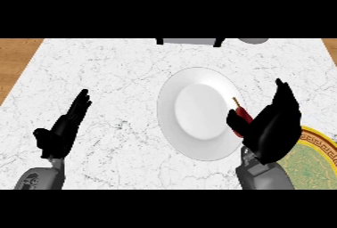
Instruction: Pick the pear from the plate and place it in the plate
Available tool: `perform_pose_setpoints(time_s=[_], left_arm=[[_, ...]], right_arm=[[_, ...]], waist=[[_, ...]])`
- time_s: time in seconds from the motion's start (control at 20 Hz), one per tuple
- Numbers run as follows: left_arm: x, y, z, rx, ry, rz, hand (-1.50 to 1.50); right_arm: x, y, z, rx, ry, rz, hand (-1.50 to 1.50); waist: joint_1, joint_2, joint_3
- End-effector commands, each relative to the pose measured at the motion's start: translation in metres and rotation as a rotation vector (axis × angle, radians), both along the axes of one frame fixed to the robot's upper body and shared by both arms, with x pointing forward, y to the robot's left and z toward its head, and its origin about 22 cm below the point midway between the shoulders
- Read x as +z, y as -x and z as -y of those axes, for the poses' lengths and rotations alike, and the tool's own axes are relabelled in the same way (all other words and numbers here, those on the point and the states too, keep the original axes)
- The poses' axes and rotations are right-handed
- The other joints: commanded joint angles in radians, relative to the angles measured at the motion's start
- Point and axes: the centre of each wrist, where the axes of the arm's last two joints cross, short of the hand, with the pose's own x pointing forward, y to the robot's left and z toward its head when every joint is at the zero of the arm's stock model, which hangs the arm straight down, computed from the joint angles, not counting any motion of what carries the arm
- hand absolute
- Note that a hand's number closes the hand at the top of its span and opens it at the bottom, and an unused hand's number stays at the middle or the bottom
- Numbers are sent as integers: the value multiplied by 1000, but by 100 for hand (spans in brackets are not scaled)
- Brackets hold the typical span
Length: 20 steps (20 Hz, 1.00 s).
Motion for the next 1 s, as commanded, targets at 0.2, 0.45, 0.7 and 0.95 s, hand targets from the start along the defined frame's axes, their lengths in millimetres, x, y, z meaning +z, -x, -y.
perform_pose_setpoints(time_s=[0.2, 0.45, 0.7, 0.95], left_arm=[[-3, 2, -9, 28, -9, -10, 0], [-2, 8, -16, 41, 8, -23, 0], [-3, 15, -25, 67, -8, -22, 0], [-11, 18, -29, 93, 2, -40, 0]], right_arm=[[23, -11, 10, -161, -282, 376, -150], [23, 11, 24, -130, -388, 531, -150], [-9, 56, 22, -86, -390, 547, -150], [-46, 107, 11, -52, -400, 511, -150]], waist=[[-31, -16, 1], [-44, -27, 4], [-73, -32, 1], [-93, -29, -1]])
